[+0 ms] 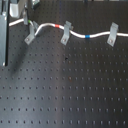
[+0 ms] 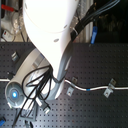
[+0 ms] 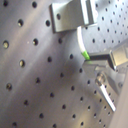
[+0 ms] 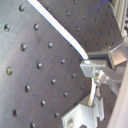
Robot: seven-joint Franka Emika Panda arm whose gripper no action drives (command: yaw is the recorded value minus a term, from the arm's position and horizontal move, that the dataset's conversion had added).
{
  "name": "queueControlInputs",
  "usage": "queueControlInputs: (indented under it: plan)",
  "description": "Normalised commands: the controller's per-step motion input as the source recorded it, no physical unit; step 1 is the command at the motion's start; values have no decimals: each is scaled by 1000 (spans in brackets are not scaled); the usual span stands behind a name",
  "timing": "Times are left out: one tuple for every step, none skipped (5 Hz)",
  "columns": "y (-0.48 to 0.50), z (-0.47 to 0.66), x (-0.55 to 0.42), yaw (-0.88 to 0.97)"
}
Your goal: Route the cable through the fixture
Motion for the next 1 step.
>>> queueControlInputs:
  plan:
    - [-307, 5, -35, 69]
